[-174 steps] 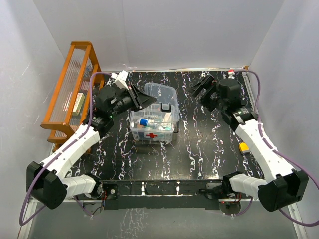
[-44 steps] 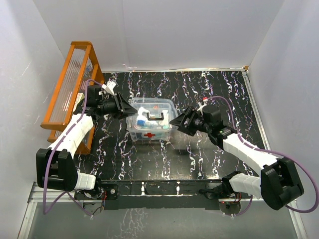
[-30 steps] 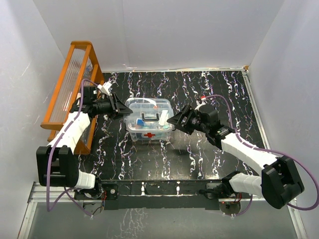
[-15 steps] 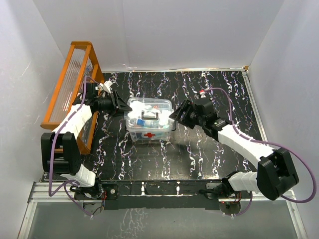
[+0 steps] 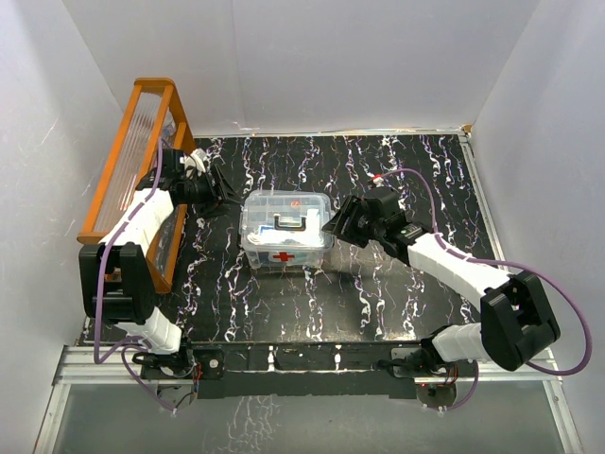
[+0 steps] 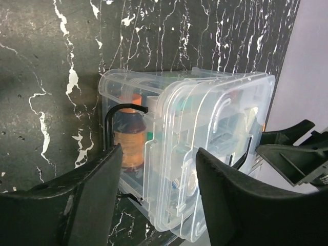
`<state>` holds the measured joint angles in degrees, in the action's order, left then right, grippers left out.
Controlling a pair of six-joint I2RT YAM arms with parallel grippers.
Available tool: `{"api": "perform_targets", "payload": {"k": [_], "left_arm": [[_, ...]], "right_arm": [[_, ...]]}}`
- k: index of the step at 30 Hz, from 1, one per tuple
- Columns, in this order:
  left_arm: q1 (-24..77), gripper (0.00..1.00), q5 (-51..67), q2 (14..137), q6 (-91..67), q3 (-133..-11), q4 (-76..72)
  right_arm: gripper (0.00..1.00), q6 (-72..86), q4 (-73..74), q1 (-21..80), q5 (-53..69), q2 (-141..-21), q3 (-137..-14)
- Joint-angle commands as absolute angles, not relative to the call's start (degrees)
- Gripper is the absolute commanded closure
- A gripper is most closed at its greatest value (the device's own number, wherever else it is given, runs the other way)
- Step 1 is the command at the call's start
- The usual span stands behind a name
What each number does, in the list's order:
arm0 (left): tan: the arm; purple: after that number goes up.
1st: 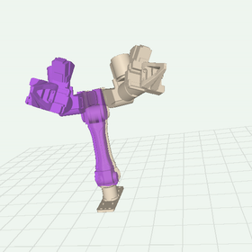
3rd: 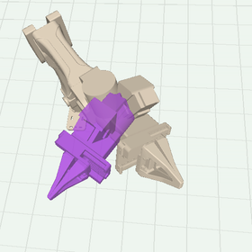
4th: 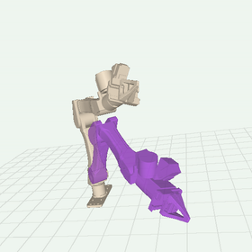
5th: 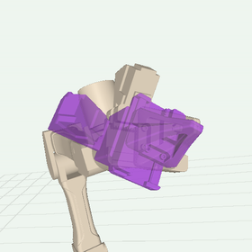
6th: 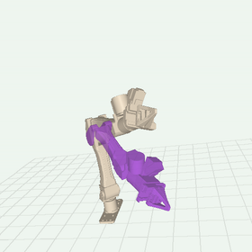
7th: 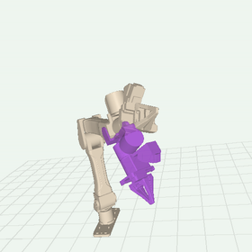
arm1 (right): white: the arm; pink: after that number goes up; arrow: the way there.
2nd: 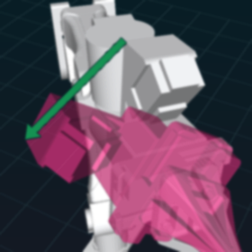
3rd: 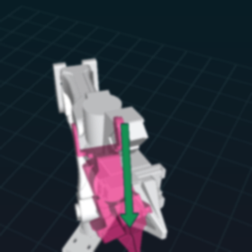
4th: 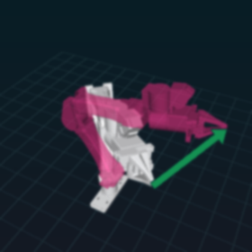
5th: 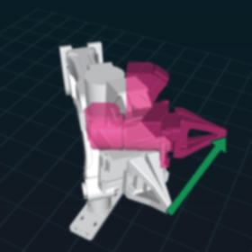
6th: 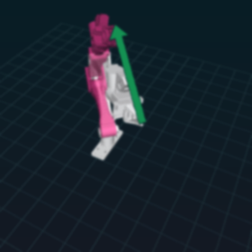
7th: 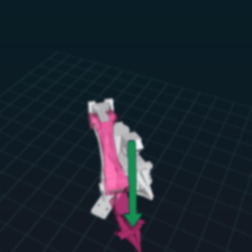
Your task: Organize the medicine kit
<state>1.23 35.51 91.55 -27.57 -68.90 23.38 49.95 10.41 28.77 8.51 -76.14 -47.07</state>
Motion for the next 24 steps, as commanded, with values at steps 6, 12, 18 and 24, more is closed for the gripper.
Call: {"api": "perform_targets", "payload": {"k": [6, 12, 18, 24], "left_arm": [[0.9, 0.25, 39.3, 86.8, -26.3, -66.9, 24.5], [0.9, 0.18, 42.2, 85.7, -26.6, -62.4, 22.4], [0.9, 0.28, 41.3, 86.3, -26.3, -61.2, 22.7], [0.9, 0.43, 36.0, 86.6, -25.0, -62.0, 25.2]], "right_arm": [[0.58, 51.1, 8.9, 29.0, 10.8, -75.8, -51.0], [0.64, 52.6, 8.8, 29.7, 12.3, -76.0, -51.9], [0.64, 52.6, 9.2, 30.2, 11.0, -76.0, -52.4], [0.64, 51.2, 10.2, 30.2, 9.2, -76.6, -53.1]]}}
